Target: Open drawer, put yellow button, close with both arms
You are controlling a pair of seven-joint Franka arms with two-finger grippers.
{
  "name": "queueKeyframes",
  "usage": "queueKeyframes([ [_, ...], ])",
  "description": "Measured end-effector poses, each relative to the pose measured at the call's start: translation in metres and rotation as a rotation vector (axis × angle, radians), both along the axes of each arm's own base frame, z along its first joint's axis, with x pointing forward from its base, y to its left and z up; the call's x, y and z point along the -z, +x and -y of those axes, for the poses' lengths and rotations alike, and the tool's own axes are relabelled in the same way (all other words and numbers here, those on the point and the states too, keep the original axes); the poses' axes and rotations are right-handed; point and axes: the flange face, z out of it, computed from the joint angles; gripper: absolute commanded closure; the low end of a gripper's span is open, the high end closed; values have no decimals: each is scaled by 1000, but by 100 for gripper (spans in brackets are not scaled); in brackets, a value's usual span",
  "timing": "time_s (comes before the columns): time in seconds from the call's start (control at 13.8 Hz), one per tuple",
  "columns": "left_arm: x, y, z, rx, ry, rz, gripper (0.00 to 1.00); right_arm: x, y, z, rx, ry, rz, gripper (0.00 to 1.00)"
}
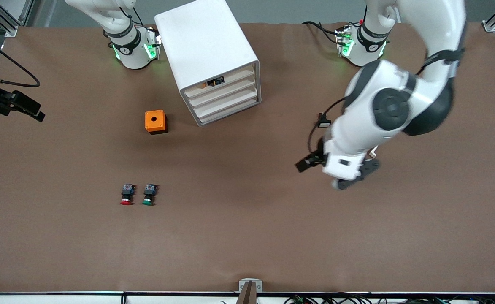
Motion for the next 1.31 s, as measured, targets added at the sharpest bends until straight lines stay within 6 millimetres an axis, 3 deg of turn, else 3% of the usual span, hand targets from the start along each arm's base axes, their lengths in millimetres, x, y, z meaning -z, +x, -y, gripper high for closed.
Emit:
queueKeyframes([
  [0.15, -34, 6, -56, -48, 12, 19, 0, 0, 0, 0, 0, 0, 0, 0],
  [0.36, -63, 7, -141, 9, 90, 18, 0, 0, 0, 0, -1, 0, -1, 0],
  [0.58, -90, -6, -194, 108, 119, 16, 0, 0, 0, 0, -1, 0, -1, 0],
  [0.8, -122, -32, -241, 257, 154, 41, 0, 1, 0, 0, -1, 0, -2, 0],
  [0.94, -135, -57, -255, 320, 169, 46, 0, 1, 0, 0, -1, 0, -2, 0],
  [1.31, -145, -120, -249, 349, 196, 32, 0, 1, 0, -1, -1, 0, -4, 0],
])
